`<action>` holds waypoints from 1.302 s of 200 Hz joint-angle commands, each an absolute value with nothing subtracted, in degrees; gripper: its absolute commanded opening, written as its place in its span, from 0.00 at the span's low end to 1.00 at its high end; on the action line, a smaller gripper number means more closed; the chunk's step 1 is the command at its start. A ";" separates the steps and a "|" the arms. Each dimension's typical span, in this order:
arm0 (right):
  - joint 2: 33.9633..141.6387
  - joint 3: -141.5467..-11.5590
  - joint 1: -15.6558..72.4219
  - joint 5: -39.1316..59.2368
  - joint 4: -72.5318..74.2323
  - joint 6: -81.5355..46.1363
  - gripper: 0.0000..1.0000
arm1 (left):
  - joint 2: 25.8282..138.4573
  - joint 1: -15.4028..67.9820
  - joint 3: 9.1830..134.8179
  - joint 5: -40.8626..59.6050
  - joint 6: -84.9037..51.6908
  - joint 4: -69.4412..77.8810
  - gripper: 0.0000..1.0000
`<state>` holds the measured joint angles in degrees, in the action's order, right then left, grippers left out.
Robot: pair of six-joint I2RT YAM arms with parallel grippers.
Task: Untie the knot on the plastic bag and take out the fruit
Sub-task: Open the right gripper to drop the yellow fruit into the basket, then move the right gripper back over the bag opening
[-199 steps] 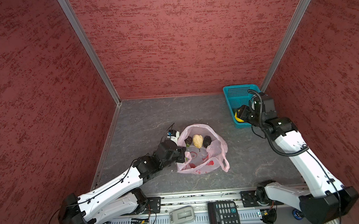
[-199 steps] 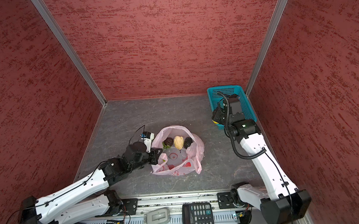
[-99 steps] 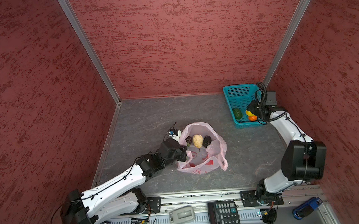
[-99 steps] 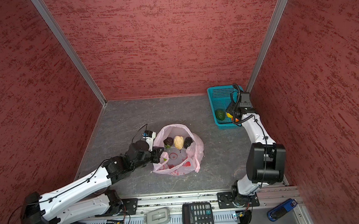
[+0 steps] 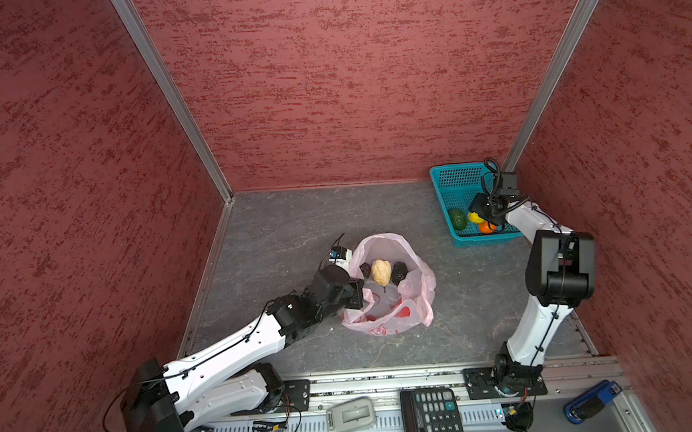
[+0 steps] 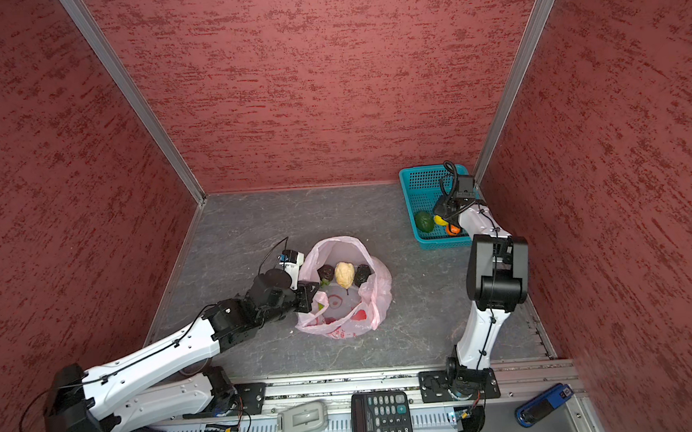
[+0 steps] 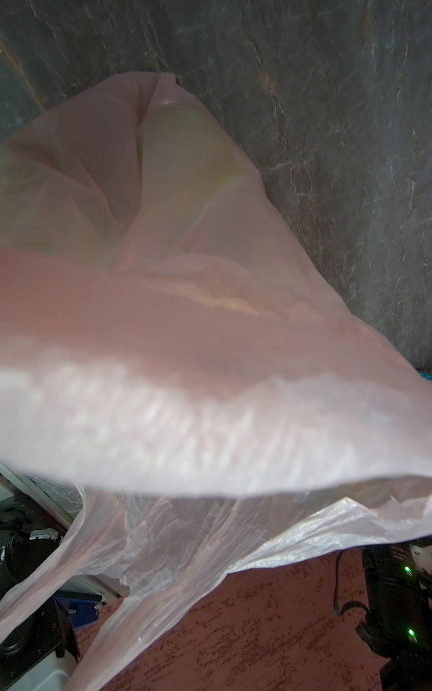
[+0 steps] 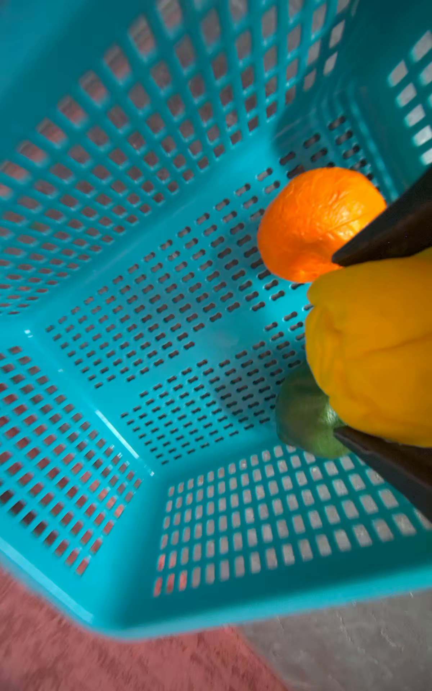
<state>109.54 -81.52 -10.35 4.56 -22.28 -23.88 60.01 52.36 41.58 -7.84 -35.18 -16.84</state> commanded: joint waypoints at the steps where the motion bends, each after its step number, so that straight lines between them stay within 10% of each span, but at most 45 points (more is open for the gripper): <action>1: 109.89 -83.12 -10.44 5.54 -21.79 -23.12 0.71 | 60.57 52.33 42.96 -8.61 -35.33 -15.55 0.00; 63: 109.19 -83.78 -10.01 5.07 -24.02 -21.43 0.98 | 62.29 51.70 43.73 -6.99 -34.81 -14.93 0.00; 260: 78.16 -77.46 18.78 7.24 -41.08 -23.95 0.99 | 56.38 47.64 41.99 -0.54 -32.02 -18.46 0.00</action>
<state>83.31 -77.49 13.52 8.75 -35.73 -21.69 56.93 48.47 42.06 -3.29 -33.85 -17.43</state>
